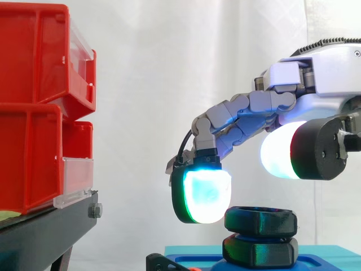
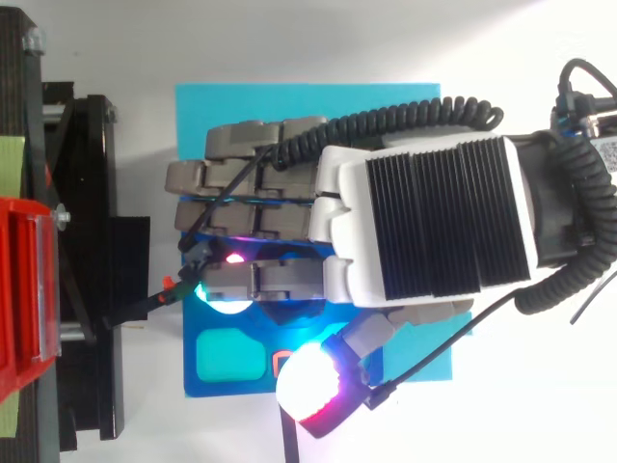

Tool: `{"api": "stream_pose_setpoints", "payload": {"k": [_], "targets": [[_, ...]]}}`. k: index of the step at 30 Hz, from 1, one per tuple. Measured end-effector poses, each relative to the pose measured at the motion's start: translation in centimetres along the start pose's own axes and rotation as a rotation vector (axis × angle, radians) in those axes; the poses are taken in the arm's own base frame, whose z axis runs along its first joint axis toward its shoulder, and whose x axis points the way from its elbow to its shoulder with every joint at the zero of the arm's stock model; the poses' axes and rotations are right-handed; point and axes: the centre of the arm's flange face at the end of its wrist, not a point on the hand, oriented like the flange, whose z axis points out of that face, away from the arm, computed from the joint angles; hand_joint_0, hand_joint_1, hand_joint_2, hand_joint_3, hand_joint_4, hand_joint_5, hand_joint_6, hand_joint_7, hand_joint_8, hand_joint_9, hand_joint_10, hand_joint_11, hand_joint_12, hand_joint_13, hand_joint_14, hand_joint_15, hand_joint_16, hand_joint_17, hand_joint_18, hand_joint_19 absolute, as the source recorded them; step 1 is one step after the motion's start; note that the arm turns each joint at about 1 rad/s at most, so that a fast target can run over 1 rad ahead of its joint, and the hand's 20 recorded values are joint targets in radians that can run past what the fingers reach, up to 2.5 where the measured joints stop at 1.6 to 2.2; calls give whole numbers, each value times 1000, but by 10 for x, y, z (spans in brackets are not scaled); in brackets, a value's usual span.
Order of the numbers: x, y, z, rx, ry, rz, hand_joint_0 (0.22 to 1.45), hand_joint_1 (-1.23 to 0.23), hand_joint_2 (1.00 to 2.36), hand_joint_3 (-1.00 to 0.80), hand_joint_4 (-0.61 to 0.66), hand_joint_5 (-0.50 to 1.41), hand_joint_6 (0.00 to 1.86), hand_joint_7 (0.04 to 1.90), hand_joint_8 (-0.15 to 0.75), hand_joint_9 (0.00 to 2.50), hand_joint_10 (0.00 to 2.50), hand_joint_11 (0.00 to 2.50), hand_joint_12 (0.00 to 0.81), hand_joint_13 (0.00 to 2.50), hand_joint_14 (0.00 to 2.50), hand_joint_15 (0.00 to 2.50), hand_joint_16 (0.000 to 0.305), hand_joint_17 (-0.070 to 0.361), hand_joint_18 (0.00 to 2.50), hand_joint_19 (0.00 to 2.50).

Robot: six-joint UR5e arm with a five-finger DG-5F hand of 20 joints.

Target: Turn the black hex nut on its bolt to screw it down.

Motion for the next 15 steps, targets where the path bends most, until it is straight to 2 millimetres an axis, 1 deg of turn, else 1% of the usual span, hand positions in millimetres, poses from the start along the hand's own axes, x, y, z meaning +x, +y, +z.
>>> {"api": "stream_pose_setpoints", "payload": {"k": [10,15], "targets": [[0,-16,-5,21,0,-13,526,-210,1000,-500,111,-14,503,1276,236,620,0,0,307,439,0,0,45,101,390,304],[3,-24,-9,32,6,-22,525,-210,1000,-500,114,-15,503,1277,236,621,0,0,306,442,0,0,45,101,392,304]]}}
